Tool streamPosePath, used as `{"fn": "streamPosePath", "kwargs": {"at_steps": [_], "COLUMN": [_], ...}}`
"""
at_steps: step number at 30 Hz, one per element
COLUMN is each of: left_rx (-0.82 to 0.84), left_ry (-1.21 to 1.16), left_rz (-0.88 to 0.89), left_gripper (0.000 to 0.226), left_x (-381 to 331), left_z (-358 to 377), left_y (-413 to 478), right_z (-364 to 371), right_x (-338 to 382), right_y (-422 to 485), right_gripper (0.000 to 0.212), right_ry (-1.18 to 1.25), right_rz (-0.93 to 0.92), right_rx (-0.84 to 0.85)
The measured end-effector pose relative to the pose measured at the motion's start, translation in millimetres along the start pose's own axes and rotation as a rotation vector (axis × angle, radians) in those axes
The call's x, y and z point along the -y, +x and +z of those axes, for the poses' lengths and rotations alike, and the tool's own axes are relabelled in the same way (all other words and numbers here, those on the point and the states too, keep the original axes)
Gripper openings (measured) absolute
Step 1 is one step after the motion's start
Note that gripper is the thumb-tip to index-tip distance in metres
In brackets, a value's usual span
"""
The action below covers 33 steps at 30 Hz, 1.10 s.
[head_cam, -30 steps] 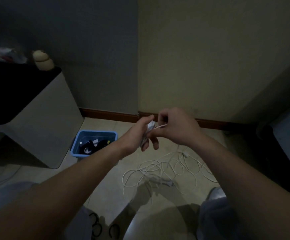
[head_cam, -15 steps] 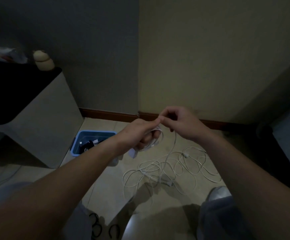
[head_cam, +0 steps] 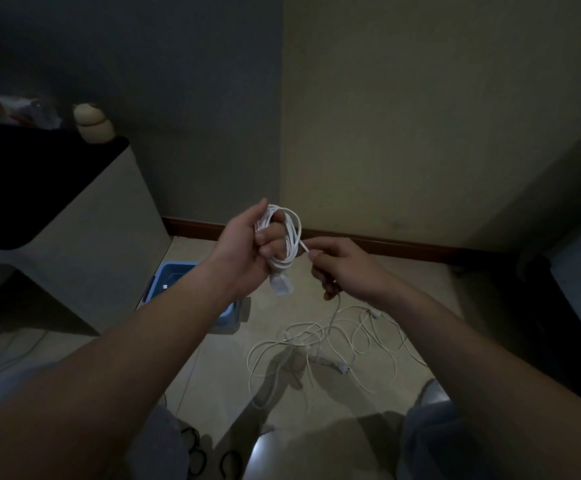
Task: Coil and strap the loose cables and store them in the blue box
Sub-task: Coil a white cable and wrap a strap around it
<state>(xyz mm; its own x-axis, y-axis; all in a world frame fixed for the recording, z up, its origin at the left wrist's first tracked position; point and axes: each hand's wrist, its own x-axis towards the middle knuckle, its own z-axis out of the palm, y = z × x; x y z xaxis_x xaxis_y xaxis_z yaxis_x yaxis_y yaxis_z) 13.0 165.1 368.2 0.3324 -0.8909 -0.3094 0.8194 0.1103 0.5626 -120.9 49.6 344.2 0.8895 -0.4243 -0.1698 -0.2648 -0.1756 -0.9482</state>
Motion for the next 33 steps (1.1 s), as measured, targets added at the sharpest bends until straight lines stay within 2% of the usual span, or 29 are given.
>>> {"fn": "streamPosePath", "kwargs": {"at_steps": [4, 8, 11, 13, 16, 18, 20, 23, 27, 29, 33], "left_rx": [-0.102, -0.192, -0.226, -0.236, -0.27, -0.289, -0.307, -0.34, -0.38, -0.335, -0.115], "left_ry": [-0.074, 0.055, 0.177, 0.363, 0.773, 0.929, 1.077, 1.378, 1.784, 1.779, 1.545], "left_rz": [0.075, 0.197, 0.276, 0.317, 0.461, 0.498, 0.504, 0.547, 0.549, 0.48, 0.239], "left_gripper": [0.033, 0.026, 0.021, 0.023, 0.028, 0.028, 0.027, 0.018, 0.023, 0.032, 0.069], "left_x": [-5, -7, -5, -3, 3, 7, 13, 19, 17, 15, 18], "left_z": [-3, -3, -3, -5, -11, -13, -16, -19, -23, -23, -19], "left_y": [0, 0, 1, 1, 5, 7, 10, 10, 11, 10, 5], "right_z": [5, 7, 7, 8, 9, 9, 8, 8, 0, -6, -13], "right_x": [-3, -2, -1, 0, 4, 8, 11, 14, 17, 17, 17], "right_y": [-2, -2, -3, -4, -4, -4, -6, -7, -10, -11, -12], "right_gripper": [0.029, 0.035, 0.043, 0.04, 0.023, 0.014, 0.016, 0.029, 0.028, 0.024, 0.017], "right_ry": [-0.166, -0.3, -0.311, -0.312, -0.313, -0.26, -0.138, 0.012, 0.002, 0.011, -0.019], "right_rz": [-0.003, 0.002, 0.006, 0.016, -0.02, -0.052, -0.042, 0.002, -0.04, -0.083, -0.189], "right_rx": [0.102, 0.176, 0.235, 0.232, 0.154, 0.107, 0.11, 0.165, 0.227, 0.192, 0.067]}}
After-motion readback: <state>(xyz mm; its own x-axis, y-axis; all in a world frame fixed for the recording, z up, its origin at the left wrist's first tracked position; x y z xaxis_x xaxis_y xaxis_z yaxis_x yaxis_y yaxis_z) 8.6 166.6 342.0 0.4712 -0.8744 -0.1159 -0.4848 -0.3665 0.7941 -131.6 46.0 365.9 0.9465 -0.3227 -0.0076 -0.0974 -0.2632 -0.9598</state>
